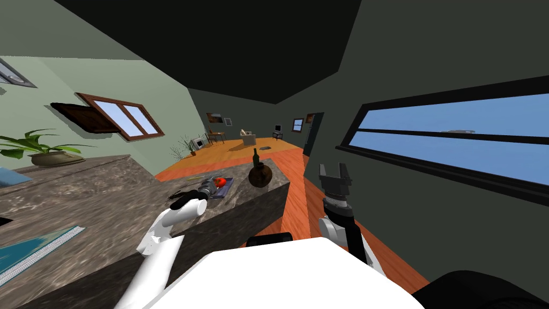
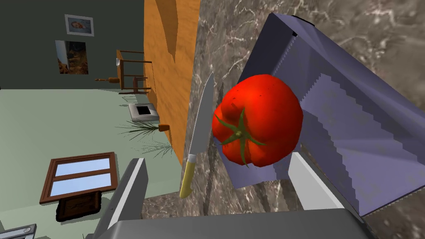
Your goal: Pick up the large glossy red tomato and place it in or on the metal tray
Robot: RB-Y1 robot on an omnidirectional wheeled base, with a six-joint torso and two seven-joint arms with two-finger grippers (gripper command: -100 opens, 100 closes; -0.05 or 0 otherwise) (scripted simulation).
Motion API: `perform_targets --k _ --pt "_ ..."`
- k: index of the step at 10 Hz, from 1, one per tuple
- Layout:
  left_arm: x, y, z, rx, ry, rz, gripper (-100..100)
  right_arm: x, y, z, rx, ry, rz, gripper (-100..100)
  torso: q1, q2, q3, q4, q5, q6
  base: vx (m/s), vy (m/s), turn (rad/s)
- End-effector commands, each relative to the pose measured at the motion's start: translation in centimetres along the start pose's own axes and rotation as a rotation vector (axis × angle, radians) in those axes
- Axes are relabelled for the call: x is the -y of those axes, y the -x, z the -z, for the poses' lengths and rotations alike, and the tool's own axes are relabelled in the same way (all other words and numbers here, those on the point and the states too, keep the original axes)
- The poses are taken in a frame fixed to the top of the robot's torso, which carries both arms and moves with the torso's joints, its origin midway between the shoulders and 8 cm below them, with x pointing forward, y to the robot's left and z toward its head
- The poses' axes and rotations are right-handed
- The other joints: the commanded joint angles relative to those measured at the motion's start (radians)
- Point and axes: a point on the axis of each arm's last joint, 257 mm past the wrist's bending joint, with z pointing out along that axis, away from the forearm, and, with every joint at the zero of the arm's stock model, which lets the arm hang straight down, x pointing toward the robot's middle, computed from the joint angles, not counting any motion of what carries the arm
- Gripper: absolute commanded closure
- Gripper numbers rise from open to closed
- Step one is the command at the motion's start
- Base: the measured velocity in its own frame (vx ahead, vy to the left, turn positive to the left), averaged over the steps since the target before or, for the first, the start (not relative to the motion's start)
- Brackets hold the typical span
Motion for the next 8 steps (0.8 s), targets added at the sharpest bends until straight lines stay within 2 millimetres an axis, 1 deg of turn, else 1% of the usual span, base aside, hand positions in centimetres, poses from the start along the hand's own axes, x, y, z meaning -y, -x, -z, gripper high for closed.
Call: perform_targets --k 1,2,3,4,5,6,7,8 --pt "2.4 -0.3 -1.2 -0.020 -0.042 -0.036 -100 0.0 0.0 0.0 0.000 0.000 0.000 0 0.000 0.000 0.000 0.000 0.000 0.000 -0.071 -0.025 -0.051" --pt "2.8 -0.9 -2.0 -0.026 -0.042 -0.025 -100 0.0 0.0 0.0 0.000 0.000 0.000 0 -0.001 0.002 0.001 0.000 0.000 0.001 -0.083 -0.044 -0.031" --pt "2.2 -0.8 -2.6 -0.022 -0.025 -0.018 -100 0.0 0.0 0.0 0.000 0.000 0.000 0 -0.002 0.003 0.002 0.001 0.000 0.000 -0.043 -0.029 0.010" --pt "0.6 0.0 -3.1 -0.007 0.007 -0.013 -100 0.0 0.0 0.0 0.000 0.000 0.000 0 -0.001 0.002 0.001 0.000 0.000 0.000 -0.013 -0.008 0.004" --pt "3.7 -0.4 -4.0 -0.027 -0.046 -0.045 -100 0.0 0.0 0.0 0.000 0.000 0.000 0 0.000 0.000 0.000 0.000 0.000 0.000 -0.076 -0.028 -0.050" --pt "4.1 -1.0 -4.7 -0.033 -0.047 -0.036 -100 0.0 0.0 0.0 0.000 0.000 0.000 0 -0.001 0.002 0.001 0.000 0.000 0.000 -0.091 -0.035 -0.027" --pt "3.9 -1.0 -5.0 -0.032 -0.039 -0.031 -100 0.0 0.0 0.0 0.000 0.000 0.000 0 -0.001 0.003 0.002 0.001 0.000 0.000 -0.046 -0.021 0.006" --pt "2.6 -0.4 -5.4 -0.020 -0.012 -0.027 -100 0.0 0.0 0.0 0.000 0.000 0.000 0 -0.001 0.002 0.001 0.000 0.000 0.000 -0.011 -0.009 0.001"
